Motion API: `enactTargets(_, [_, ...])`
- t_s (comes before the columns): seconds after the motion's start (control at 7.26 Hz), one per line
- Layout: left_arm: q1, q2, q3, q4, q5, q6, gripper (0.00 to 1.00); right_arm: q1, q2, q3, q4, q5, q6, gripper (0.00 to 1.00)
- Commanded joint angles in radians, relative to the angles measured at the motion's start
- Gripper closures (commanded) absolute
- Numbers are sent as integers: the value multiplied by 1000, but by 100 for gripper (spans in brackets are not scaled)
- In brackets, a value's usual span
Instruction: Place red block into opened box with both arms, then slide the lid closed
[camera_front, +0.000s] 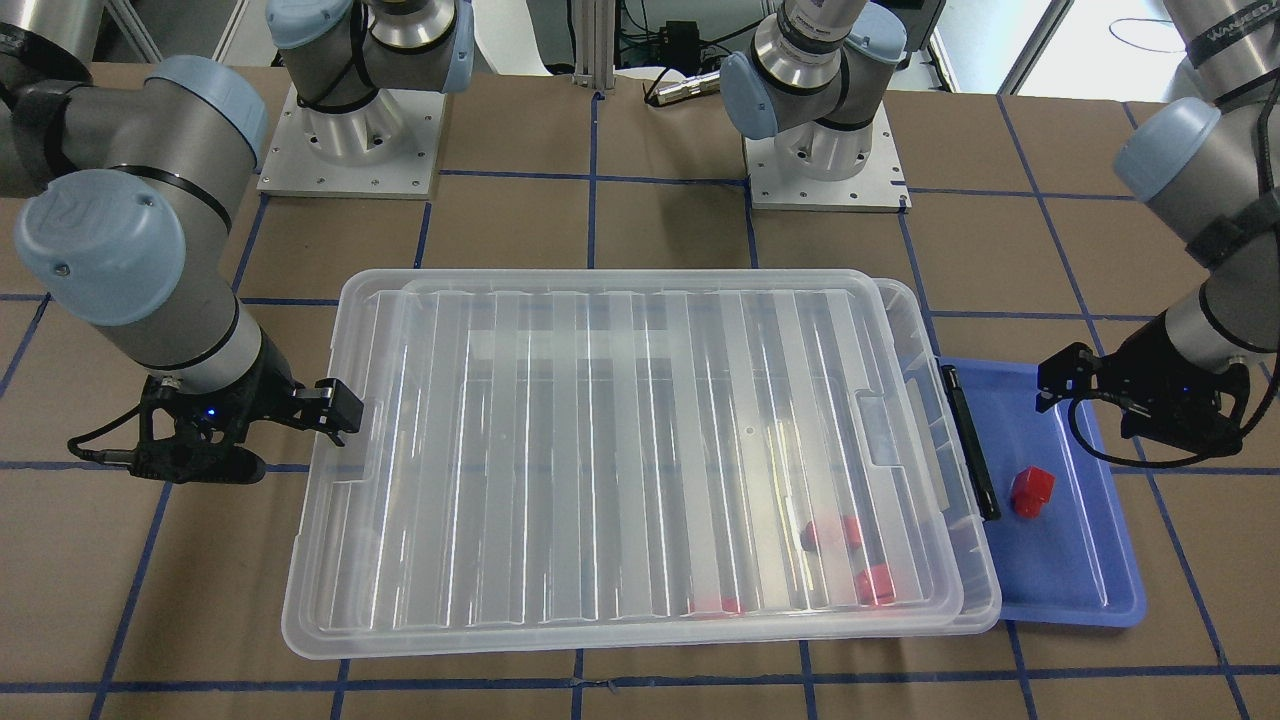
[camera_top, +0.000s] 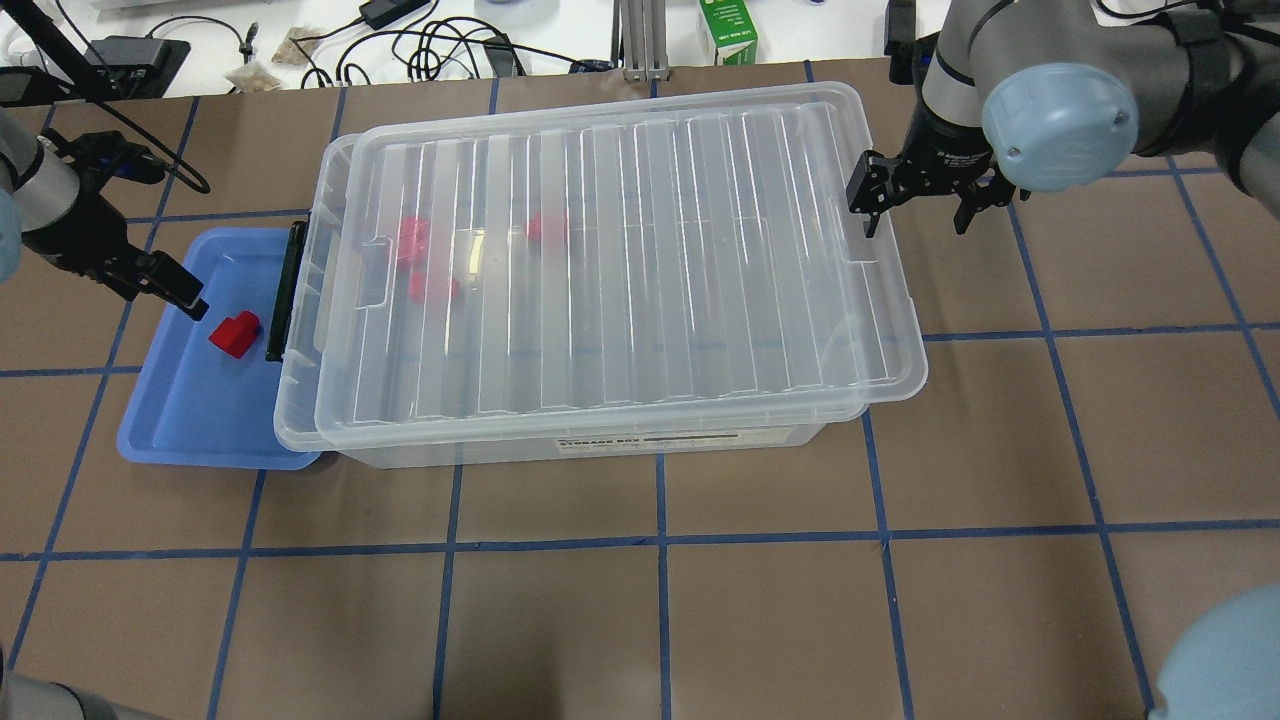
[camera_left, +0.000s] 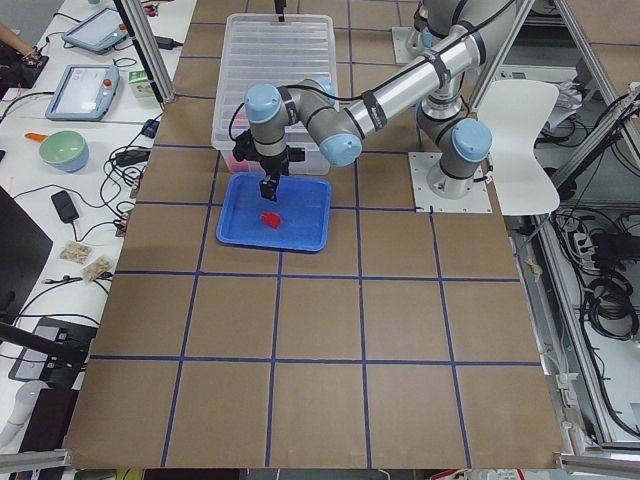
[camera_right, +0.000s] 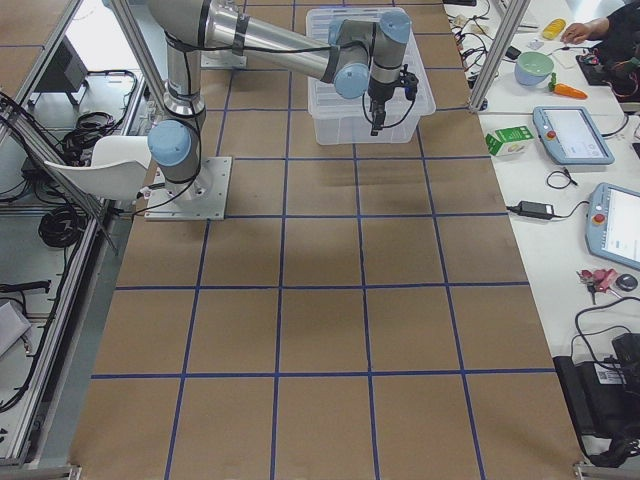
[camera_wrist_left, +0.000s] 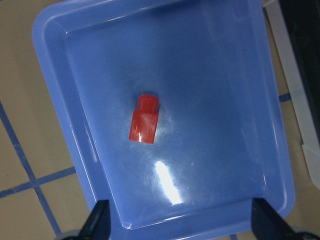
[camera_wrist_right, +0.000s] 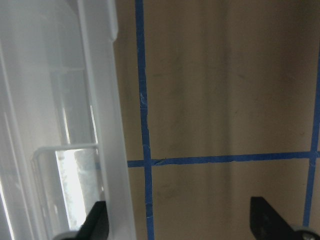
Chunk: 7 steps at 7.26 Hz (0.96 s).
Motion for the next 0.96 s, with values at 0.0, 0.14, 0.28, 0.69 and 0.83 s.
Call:
enactTargets(0.0, [0,-43,-25,47,-1,1,0,-23,0,-4,1,-5,-4,0])
enactTargets(0.14, [0,-55,-26,47,-3,-2,0,-39,-2,-5,8,-5,-4,0])
enactTargets(0.28, [0,-77,-26,49,-5,-5,0,-53,-2,-7,9,-5,-5,0])
enactTargets(0.69, [0,-163,-23,153,-3,-2,0,-115,-3,-7,12,-5,-95,0])
enactTargets(0.83, [-1,-195,-25,199,-11,-4,3,-137,-2,-7,11,-5,-131,0])
